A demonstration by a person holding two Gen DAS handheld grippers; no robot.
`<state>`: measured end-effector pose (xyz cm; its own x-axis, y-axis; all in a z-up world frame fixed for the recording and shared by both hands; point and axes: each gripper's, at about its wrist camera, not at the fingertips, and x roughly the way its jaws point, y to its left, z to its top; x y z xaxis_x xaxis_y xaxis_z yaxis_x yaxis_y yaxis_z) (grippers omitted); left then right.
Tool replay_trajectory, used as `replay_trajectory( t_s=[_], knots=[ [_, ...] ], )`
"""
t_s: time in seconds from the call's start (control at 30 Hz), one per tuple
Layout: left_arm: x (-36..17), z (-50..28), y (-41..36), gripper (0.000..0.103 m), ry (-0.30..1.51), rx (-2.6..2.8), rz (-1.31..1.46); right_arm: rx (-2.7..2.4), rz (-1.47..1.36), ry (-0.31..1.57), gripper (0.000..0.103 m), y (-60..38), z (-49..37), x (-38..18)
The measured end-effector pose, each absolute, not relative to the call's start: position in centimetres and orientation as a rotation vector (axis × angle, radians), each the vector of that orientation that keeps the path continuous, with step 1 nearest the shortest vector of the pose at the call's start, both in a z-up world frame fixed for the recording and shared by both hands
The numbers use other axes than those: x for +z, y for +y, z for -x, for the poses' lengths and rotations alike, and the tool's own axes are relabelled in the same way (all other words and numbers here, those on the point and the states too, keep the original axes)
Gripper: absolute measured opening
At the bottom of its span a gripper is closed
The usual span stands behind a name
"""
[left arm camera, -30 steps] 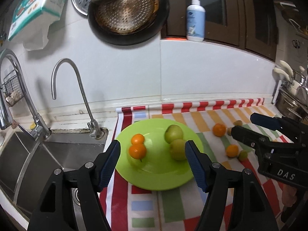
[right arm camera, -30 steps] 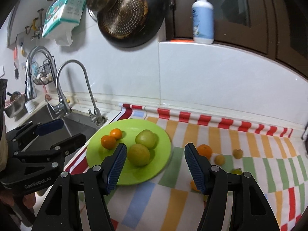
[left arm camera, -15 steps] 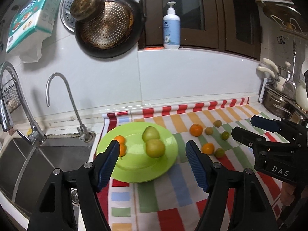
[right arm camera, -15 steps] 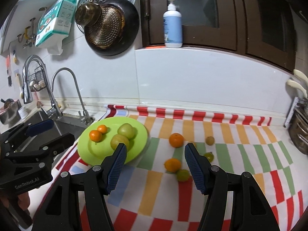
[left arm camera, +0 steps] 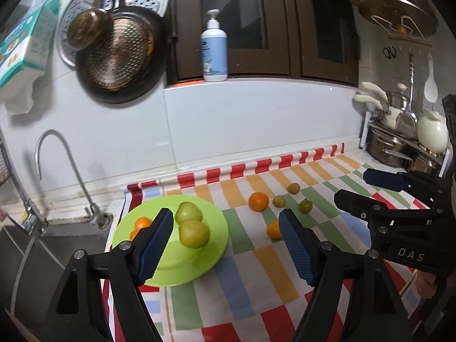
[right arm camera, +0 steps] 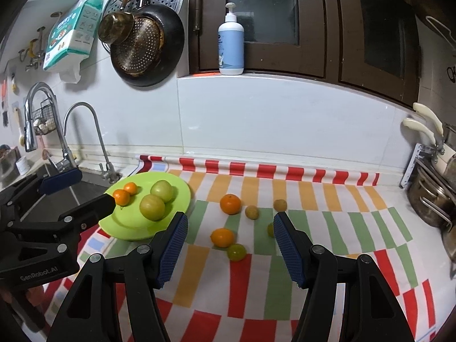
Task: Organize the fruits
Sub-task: 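Withdraw both open tools from the plate toward the remaining fruits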
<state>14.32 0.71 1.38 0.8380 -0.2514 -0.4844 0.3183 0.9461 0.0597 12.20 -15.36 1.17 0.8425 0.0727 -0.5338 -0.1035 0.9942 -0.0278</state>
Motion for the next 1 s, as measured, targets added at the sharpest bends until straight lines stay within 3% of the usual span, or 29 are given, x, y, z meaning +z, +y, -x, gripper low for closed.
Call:
replay_trajectory(
  t_s=[0.53, 0.77, 1.0],
  knots=[
    [-3.2, -18.0, -1.8, 0.076, 0.548, -0.488, -0.304, 0.049, 0.039, 0.685, 0.063, -16.5, -14.8, -3.8],
    [-6.1, -19.7, -2.8, 0.071, 0.614, -0.554, -0.366, 0.067, 0.062, 0.774, 0.062, -16.6, -16.7, -6.4],
    [-7.8, -21.7, -3.4, 0.067, 0.676, -0.597, -0.377, 0.107, 0.064, 0.847, 0.055, -16.5, -19.3, -8.9]
  ],
)
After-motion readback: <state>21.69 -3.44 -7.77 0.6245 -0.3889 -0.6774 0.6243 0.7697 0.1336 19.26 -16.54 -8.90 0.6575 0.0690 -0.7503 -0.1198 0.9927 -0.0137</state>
